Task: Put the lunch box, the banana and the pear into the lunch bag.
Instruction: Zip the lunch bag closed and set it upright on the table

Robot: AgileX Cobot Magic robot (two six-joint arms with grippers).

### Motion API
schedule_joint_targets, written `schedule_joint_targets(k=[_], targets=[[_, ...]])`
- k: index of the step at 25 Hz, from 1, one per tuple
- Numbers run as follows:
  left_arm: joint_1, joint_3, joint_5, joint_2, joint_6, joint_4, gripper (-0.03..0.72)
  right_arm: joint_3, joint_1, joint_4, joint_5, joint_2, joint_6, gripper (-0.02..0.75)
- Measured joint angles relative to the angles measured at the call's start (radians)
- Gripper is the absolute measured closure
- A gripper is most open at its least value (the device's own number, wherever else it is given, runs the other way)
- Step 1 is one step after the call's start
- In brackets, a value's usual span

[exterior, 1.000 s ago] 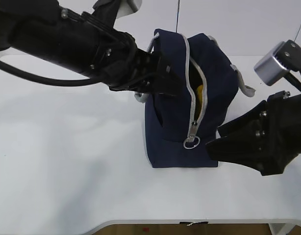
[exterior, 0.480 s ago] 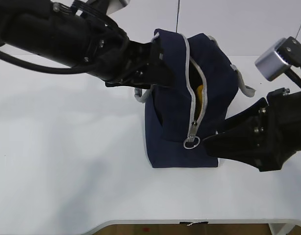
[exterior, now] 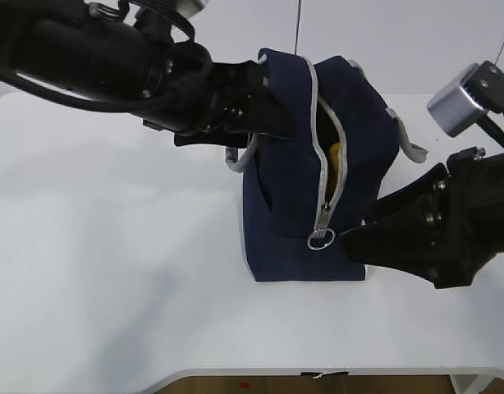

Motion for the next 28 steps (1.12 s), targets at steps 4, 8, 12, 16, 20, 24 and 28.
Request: schedule_joint_targets(k=[4, 8, 12, 16, 20, 24, 28], targets=[[0.0, -0.03, 0.047, 0.061, 0.0, -0.016, 0.171, 0.0, 0.0, 0.0, -0.001, 0.0, -0.013, 0.308], [0.0, -0.042, 0.053, 0.078, -0.002, -0.026, 0.174, 0.0, 0.0, 0.0, -0.002, 0.0, -0.017, 0.308], [0.0, -0.043, 0.057, 0.078, -0.002, -0.028, 0.228, 0.0, 0.0, 0.0, -0.002, 0.0, -0.039, 0.308], [0.0, -0.043, 0.059, 0.078, -0.002, -0.03, 0.348, 0.0, 0.0, 0.0, -0.002, 0.0, -0.061, 0.308], [0.0, -0.043, 0.068, 0.078, -0.002, -0.031, 0.567, 0.0, 0.0, 0.0, -0.002, 0.0, -0.067, 0.308], [0.0, -0.043, 0.068, 0.08, -0.002, -0.031, 0.686, 0.0, 0.0, 0.012, -0.02, 0.0, -0.069, 0.308], [0.0, -0.043, 0.068, 0.08, 0.0, -0.031, 0.69, 0.0, 0.0, 0.023, -0.029, 0.0, -0.069, 0.308]])
